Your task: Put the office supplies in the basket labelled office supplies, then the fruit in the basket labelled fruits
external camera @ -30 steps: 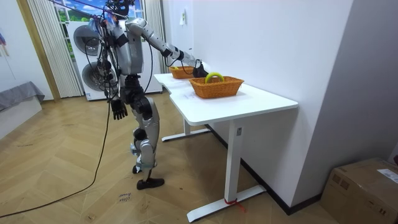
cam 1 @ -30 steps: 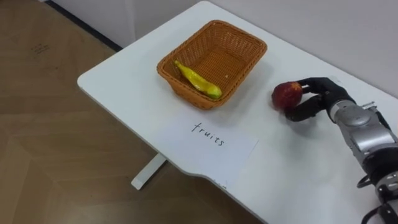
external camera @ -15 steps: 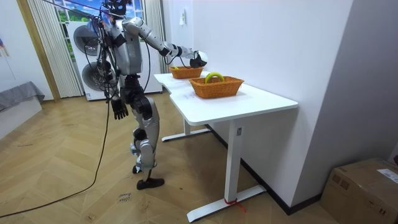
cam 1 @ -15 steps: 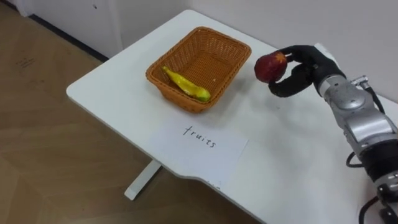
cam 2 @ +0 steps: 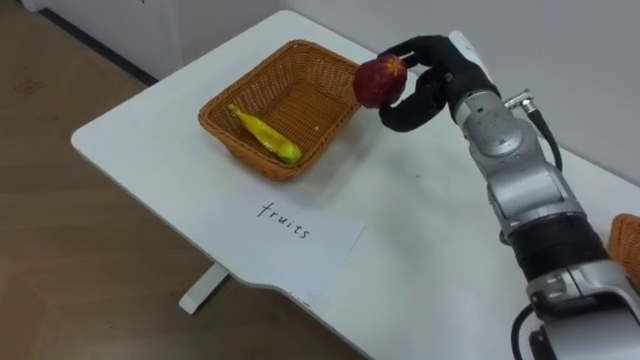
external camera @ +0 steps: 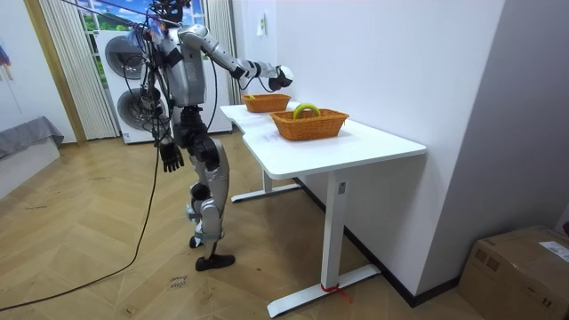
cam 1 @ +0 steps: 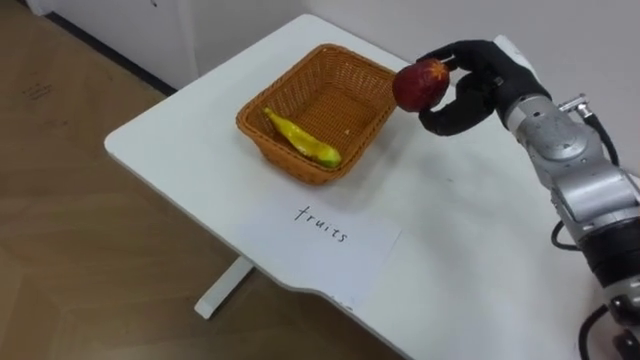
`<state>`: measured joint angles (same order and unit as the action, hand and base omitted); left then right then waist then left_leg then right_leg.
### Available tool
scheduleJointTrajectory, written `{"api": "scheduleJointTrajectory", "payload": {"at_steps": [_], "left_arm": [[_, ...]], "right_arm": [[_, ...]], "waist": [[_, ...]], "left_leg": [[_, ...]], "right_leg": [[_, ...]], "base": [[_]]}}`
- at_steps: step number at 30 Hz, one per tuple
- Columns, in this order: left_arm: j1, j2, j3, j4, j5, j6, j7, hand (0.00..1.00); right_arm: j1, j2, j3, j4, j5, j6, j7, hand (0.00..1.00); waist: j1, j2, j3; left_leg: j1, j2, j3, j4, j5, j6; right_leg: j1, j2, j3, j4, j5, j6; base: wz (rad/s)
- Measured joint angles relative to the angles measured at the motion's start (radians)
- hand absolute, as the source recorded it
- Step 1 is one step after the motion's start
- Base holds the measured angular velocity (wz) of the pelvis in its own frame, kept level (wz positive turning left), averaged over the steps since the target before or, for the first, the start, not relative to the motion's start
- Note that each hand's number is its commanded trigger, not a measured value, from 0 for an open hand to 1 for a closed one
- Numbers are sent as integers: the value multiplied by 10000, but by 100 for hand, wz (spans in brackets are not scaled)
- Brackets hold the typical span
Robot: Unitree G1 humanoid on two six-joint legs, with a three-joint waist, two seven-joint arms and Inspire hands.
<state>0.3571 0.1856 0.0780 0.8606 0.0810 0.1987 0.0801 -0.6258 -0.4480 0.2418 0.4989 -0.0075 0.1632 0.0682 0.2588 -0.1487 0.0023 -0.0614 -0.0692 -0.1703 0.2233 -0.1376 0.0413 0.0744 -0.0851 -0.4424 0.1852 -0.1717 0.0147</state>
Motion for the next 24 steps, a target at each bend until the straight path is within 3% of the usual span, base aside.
{"api": "scheduleJointTrajectory", "payload": {"at_steps": [6, 12, 24], "left_arm": [[73, 2, 27, 4, 2, 77, -166, 0], [78, 9, 29, 12, 1, 132, -179, 0], [96, 70, 76, 53, -84, 130, -114, 0]], "right_arm": [[0, 1, 0, -17, -516, 135, 4, 100], [0, 2, 0, -17, -770, 186, -131, 100], [0, 146, 162, 386, -587, 295, -464, 100]], "waist": [[160, 21, 67], [305, -96, 96], [1044, -274, 130]], "left_leg": [[17, -3, -9, 127, -88, -16], [-107, -133, -232, 321, -105, -5], [-137, -146, -341, 466, -138, 21]], "right_leg": [[104, 12, 7, 1, -2, 4], [131, -10, -81, -18, -42, 48], [266, -20, -287, -10, -45, 58]], "base": [[-1], [9], [5]]}}
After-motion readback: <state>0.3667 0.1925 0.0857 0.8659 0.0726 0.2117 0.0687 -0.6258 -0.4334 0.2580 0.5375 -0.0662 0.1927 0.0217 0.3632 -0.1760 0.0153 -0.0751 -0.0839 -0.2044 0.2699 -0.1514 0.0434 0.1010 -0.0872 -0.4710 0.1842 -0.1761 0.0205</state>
